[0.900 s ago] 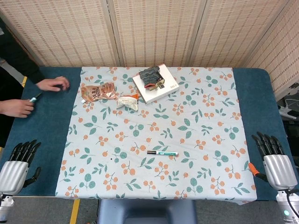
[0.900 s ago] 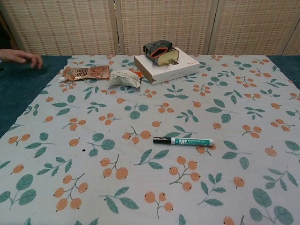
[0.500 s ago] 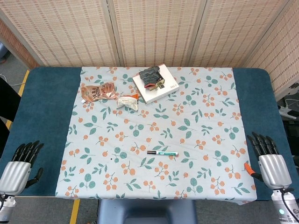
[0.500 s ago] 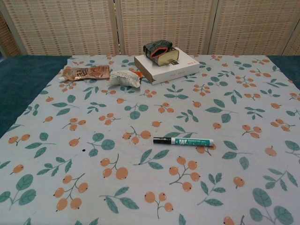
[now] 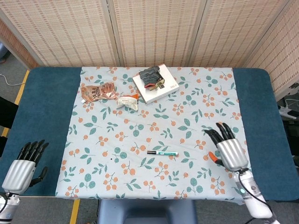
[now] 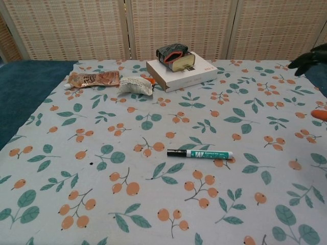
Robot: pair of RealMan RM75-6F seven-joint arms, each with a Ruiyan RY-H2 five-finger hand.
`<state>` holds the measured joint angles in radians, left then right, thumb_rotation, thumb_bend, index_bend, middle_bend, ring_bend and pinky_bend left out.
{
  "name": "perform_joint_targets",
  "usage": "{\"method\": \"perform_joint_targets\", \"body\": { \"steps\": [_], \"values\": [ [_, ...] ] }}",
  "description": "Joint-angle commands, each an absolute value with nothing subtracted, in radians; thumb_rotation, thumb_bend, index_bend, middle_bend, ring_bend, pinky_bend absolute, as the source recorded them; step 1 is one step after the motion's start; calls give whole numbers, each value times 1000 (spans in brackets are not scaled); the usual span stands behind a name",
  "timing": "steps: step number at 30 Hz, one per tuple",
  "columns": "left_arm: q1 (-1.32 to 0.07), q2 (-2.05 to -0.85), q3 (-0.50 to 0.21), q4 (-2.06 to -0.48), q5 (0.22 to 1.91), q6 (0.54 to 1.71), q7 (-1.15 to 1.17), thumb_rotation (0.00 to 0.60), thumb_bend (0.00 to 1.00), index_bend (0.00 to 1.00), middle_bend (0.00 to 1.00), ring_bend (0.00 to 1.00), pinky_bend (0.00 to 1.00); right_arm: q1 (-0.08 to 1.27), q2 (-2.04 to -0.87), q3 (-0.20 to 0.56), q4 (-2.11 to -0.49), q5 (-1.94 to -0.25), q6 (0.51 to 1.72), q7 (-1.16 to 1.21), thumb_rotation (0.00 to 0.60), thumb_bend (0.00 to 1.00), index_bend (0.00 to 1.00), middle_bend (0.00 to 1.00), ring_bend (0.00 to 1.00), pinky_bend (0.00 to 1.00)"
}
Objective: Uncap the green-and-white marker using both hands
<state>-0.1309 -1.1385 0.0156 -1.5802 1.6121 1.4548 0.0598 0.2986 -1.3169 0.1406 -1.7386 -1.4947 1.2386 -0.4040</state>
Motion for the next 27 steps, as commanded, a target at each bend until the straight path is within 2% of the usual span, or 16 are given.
{"method": "perform_joint_targets", "body": {
  "steps": [1, 6, 10, 16, 27],
  "values": [
    [-132, -1134, 18, -1583, 1613, 1454, 54, 600, 436, 0, 0, 0, 57, 438, -1465, 214, -1758, -1355, 1096, -592, 600, 197, 237, 265, 0, 0],
    [-128, -1124, 19, -1582, 1613, 1463, 32, 600, 436, 0, 0, 0, 57, 537, -1590, 243, -1718, -1209, 1031, -750, 600, 198, 271, 293, 0, 0],
    [-125, -1116, 20, -1583, 1610, 1467, 19, 600, 436, 0, 0, 0, 58, 577, -1653, 225, -1686, -1126, 1029, -831, 600, 198, 293, 309, 0, 0],
    [-121, -1112, 18, -1584, 1607, 1472, 11, 600, 435, 0, 0, 0, 58, 598, -1701, 179, -1613, -1067, 1026, -857, 600, 198, 319, 327, 0, 0],
    [-131, -1115, 18, -1588, 1597, 1449, 25, 600, 435, 0, 0, 0, 58, 630, -1770, 141, -1509, -1028, 1029, -842, 600, 218, 378, 365, 12, 0]
  ]
}}
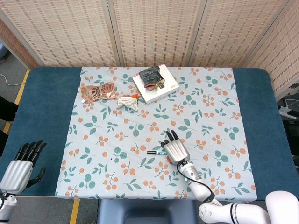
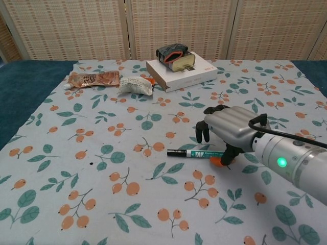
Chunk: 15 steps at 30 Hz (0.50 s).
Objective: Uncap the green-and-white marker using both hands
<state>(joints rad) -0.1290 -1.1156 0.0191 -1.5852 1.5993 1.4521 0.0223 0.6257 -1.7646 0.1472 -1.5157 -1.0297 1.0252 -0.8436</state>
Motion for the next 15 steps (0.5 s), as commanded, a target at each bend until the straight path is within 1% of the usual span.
{"method": "perform_joint_targets", "body": {
  "steps": [1, 15],
  "values": [
    [-132, -1115, 17, -1591, 1595, 1446, 27, 600, 435, 0, 0, 0, 58, 631, -1772, 137, -1505, -1027, 1031, -842, 600, 219, 383, 369, 16, 0],
    [-133, -1113, 19, -1590, 1590, 1440, 23, 600, 435, 0, 0, 0, 58, 651, -1791, 110, -1487, -1002, 1062, -879, 600, 222, 478, 436, 80, 0]
  ]
}}
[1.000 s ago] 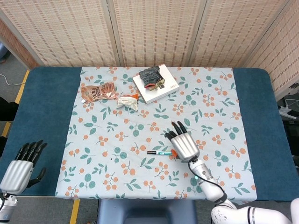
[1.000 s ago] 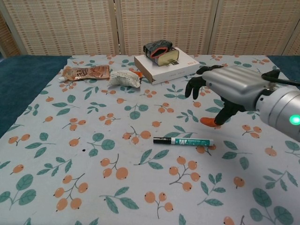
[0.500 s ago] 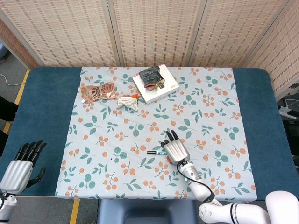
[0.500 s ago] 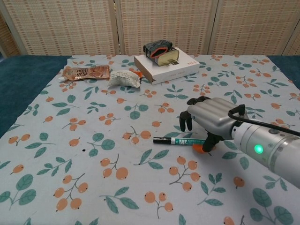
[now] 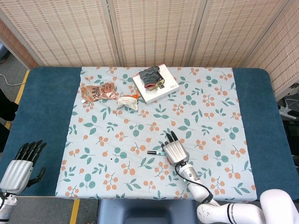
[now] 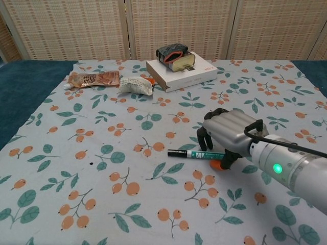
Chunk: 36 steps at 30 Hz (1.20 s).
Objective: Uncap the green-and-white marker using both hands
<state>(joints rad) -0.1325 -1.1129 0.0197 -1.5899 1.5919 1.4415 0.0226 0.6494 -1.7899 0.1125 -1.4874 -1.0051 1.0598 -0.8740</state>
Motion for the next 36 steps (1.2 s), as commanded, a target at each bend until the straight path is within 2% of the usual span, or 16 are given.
{"method": "perform_joint_targets", "body": {
  "steps": [1, 7, 13, 17, 20, 22, 26, 29, 31, 35, 36],
  "values": [
    [-134, -1113, 19, -1590, 1590, 1438, 23, 600, 435, 0, 0, 0, 58, 652, -1791, 108, -1487, -998, 1063, -883, 600, 223, 484, 440, 83, 0],
    [-135, -1112, 17, -1592, 1585, 1438, 22, 600, 436, 0, 0, 0, 59, 661, -1790, 106, -1486, -974, 1067, -895, 600, 226, 511, 457, 98, 0],
    [-135, -1112, 19, -1597, 1583, 1435, 29, 600, 435, 0, 0, 0, 59, 666, -1792, 96, -1479, -963, 1068, -900, 600, 285, 595, 520, 153, 0],
    [-138, -1111, 17, -1595, 1579, 1429, 27, 600, 435, 0, 0, 0, 60, 668, -1798, 90, -1475, -958, 1070, -900, 600, 346, 685, 596, 204, 0],
    [-140, -1114, 17, -1587, 1590, 1433, 18, 600, 438, 0, 0, 0, 62, 661, -1801, 83, -1467, -1005, 1087, -856, 600, 405, 782, 683, 281, 0],
    [-144, -1118, 20, -1584, 1610, 1440, 8, 600, 444, 1, 0, 0, 72, 657, -1796, 77, -1464, -1043, 1096, -825, 600, 421, 808, 712, 308, 0],
    [-158, -1142, 15, -1551, 1644, 1455, -63, 600, 462, 2, 3, 0, 144, 651, -1764, 79, -1489, -1105, 1110, -757, 600, 423, 812, 731, 334, 0],
    [-189, -1183, -1, -1522, 1660, 1446, -112, 600, 465, 34, 69, 19, 240, 654, -1729, 90, -1526, -1136, 1116, -734, 600, 423, 814, 737, 339, 0],
    [-216, -1205, -16, -1530, 1661, 1422, -102, 600, 463, 66, 119, 68, 320, 658, -1712, 102, -1548, -1146, 1118, -726, 600, 423, 818, 740, 340, 0],
    [-303, -1271, -59, -1573, 1606, 1296, -70, 600, 459, 123, 195, 213, 567, 669, -1690, 133, -1602, -1126, 1111, -722, 600, 423, 819, 741, 340, 0],
    [-323, -1288, -71, -1576, 1586, 1265, -56, 600, 458, 134, 203, 228, 588, 673, -1690, 138, -1609, -1122, 1110, -725, 600, 423, 820, 741, 340, 0]
  ]
}}
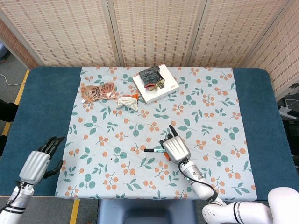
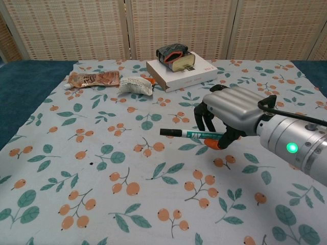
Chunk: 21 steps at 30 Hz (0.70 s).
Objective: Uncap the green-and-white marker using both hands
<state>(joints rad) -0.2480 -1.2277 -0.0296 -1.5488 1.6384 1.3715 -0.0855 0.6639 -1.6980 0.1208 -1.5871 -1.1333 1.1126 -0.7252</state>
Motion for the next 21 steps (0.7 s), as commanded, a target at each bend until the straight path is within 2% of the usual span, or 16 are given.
{"method": "perform_joint_targets", "body": {
  "steps": [1, 3, 8, 14, 21],
  "values": [
    [-343, -1310, -83, -1575, 1569, 1236, -36, 600, 454, 147, 208, 241, 609, 676, -1692, 141, -1615, -1118, 1108, -728, 600, 423, 820, 741, 340, 0],
    [-385, -1362, -103, -1572, 1535, 1182, 37, 600, 442, 166, 212, 255, 630, 682, -1699, 149, -1629, -1105, 1104, -729, 600, 423, 820, 741, 340, 0],
    [-443, -1526, -147, -1539, 1461, 1145, 191, 600, 400, 277, 271, 298, 661, 694, -1732, 171, -1637, -1083, 1113, -725, 600, 423, 820, 741, 340, 0],
    [-500, -1641, -194, -1481, 1387, 1111, 206, 600, 380, 304, 309, 340, 681, 715, -1774, 190, -1626, -1039, 1111, -745, 600, 423, 820, 741, 340, 0],
    [-518, -1717, -190, -1450, 1378, 1123, 145, 600, 377, 326, 381, 393, 714, 751, -1822, 214, -1601, -990, 1109, -783, 600, 423, 820, 741, 341, 0]
  ]
}}
